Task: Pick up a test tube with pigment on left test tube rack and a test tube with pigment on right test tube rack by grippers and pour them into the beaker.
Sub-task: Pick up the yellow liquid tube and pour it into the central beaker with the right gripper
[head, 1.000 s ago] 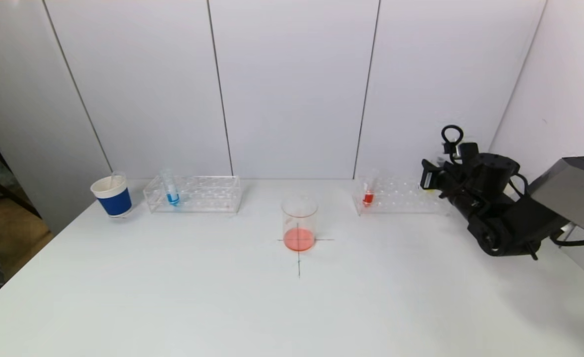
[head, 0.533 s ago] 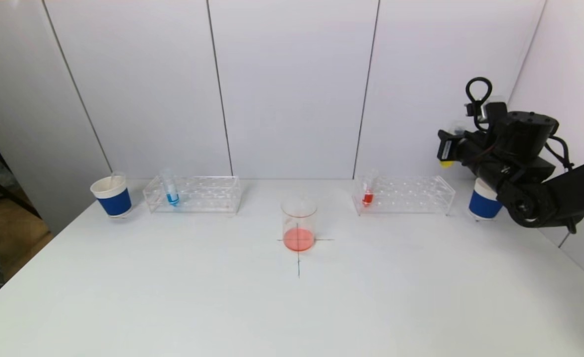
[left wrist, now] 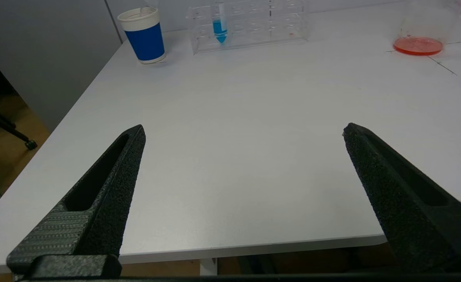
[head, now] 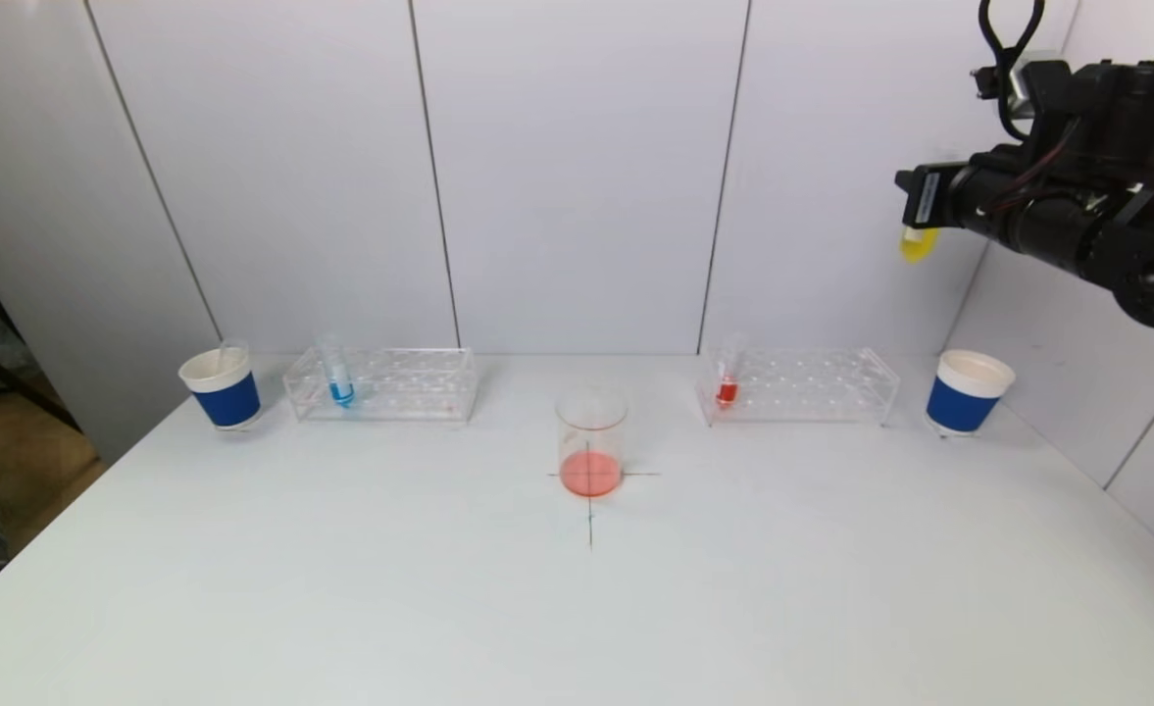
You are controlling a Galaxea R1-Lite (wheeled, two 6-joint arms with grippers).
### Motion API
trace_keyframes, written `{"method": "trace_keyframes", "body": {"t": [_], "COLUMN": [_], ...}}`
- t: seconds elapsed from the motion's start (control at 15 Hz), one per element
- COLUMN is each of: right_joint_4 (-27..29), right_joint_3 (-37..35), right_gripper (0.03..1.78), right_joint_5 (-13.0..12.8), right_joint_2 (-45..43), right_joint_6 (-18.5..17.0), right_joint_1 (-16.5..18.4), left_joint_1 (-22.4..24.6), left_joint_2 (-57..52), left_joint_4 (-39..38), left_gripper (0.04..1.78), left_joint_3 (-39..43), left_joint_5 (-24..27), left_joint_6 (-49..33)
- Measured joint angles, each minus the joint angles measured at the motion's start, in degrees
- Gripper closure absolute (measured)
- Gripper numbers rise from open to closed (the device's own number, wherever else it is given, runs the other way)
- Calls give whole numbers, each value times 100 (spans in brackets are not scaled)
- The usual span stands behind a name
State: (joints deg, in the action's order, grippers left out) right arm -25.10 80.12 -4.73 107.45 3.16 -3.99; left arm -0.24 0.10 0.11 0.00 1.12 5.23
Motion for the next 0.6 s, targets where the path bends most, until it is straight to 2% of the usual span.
{"method": "trace_keyframes", "body": {"t": [0.2, 0.47, 0.6], "right_joint_4": [1159, 1287, 1281], "right_joint_3": [729, 1158, 1346], "right_gripper": [128, 128, 128], "right_joint_5": [143, 657, 902], "right_joint_2": [-108, -91, -21], "right_joint_6": [80, 792, 894], "right_joint_1": [-251, -817, -1195], "left_joint_1": [0, -2, -2], "left_joint_2": [0, 0, 0], "left_joint_4": [-1, -1, -1], "left_gripper": [6, 6, 6], "left_joint_3": [0, 0, 0], "left_joint_5": [0, 2, 2], "left_joint_6": [0, 0, 2]}}
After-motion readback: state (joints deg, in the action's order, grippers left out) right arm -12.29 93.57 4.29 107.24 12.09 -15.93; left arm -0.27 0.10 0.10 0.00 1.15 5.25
